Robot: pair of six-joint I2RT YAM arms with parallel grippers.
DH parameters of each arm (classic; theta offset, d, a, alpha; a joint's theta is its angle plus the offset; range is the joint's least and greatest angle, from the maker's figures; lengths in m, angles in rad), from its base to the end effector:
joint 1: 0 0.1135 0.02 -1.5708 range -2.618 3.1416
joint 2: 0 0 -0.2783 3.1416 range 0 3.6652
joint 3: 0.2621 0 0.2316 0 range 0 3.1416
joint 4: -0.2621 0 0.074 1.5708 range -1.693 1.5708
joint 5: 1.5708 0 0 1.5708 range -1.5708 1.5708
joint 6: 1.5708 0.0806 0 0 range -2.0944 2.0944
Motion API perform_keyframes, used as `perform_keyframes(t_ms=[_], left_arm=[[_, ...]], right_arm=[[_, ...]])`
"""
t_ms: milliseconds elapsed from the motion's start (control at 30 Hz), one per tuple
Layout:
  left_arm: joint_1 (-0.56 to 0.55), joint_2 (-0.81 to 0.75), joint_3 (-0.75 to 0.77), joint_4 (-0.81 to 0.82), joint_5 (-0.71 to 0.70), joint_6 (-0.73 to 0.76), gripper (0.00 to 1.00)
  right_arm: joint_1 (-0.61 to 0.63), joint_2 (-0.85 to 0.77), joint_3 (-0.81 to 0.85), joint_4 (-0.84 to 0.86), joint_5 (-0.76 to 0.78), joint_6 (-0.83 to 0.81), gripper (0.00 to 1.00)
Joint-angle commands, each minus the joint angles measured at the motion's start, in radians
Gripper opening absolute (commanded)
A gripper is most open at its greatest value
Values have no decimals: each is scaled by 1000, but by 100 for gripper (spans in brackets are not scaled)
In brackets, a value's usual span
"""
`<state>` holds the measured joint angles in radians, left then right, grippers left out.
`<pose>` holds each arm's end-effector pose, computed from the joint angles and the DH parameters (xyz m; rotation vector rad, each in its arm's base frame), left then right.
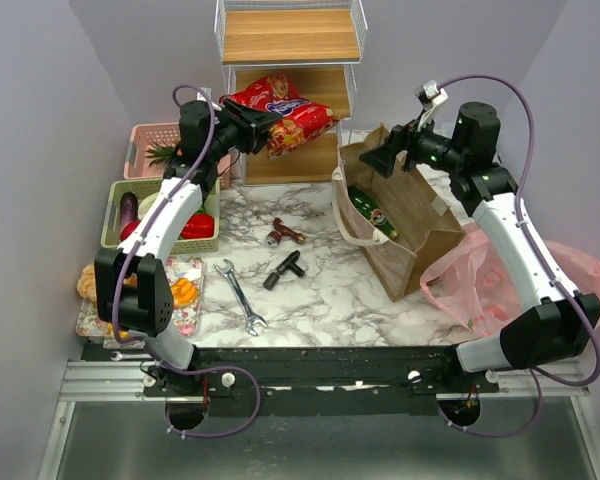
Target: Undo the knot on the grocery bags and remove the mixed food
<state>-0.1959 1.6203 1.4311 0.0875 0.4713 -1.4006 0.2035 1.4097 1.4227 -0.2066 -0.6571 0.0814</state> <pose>0.3949 -0.1157 0.3935 -0.7318 1.7864 -1.5364 0.3167 0.1156 0.4246 -0.5875 1.6899 0.7826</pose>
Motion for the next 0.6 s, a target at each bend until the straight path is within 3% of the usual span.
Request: perform_keyframes(t_ms=[0,167,333,567], left_arm=[[-57,64,79,222,-219,-133,0],[-101,185,236,217,-348,-167,0],[-160,245,336,99,-565,-280,1],[-217,334,438,7,-745,-325,0]], right_arm=[[-4,34,52,-32,-37,-19,99],[-3,60,101,-91,-53,-54,99],[-3,33,87,-105,-27,-68,99],[-3,7,76,-137,3,-103,99]])
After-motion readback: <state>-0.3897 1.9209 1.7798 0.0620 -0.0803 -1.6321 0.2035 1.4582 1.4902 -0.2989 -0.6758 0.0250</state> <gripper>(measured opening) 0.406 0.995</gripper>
